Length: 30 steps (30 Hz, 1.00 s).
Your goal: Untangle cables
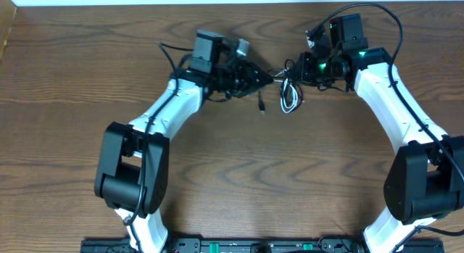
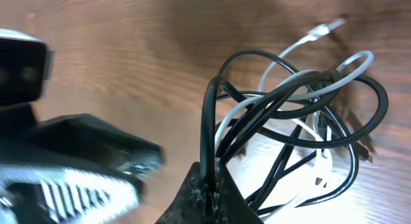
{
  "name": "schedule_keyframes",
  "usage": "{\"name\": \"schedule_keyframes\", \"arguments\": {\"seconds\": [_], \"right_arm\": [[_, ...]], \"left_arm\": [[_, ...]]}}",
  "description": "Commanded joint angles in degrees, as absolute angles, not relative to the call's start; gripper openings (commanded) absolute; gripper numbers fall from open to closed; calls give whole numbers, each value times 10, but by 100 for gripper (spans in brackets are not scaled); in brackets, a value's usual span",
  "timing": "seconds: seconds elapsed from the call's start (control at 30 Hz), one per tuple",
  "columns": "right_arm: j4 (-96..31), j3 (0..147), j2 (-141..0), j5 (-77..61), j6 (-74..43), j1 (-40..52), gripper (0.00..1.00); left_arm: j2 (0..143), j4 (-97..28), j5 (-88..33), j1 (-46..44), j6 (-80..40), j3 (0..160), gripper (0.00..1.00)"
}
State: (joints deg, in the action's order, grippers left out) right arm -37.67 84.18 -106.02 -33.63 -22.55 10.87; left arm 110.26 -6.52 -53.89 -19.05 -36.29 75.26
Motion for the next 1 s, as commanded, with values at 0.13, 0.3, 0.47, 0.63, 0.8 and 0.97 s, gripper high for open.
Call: {"name": "schedule_keyframes", "arguments": {"seconds": [0.13, 0.3, 0.47, 0.63, 0.8, 0.97], "right_arm": [[-380, 839, -1060, -421, -220, 105, 1], [-392, 839, -1060, -420, -207, 105, 1], [-392, 839, -1060, -425, -207, 105, 1], [-389, 839, -1060, -442, -207, 105, 1], [-381, 839, -1060, -469, -207, 105, 1], [-381, 839, -1060, -471, -208, 104, 1]], "left_arm": [[1103, -42, -495, -219, -311, 758, 43], [1103, -42, -492, -219, -311, 758, 41], [1103, -42, -497, -223, -310, 752, 27], [1103, -43, -503, -229, -311, 741, 22], [1103, -43, -503, -236, -310, 734, 22], [1105, -66, -503, -240, -297, 732, 22]]}}
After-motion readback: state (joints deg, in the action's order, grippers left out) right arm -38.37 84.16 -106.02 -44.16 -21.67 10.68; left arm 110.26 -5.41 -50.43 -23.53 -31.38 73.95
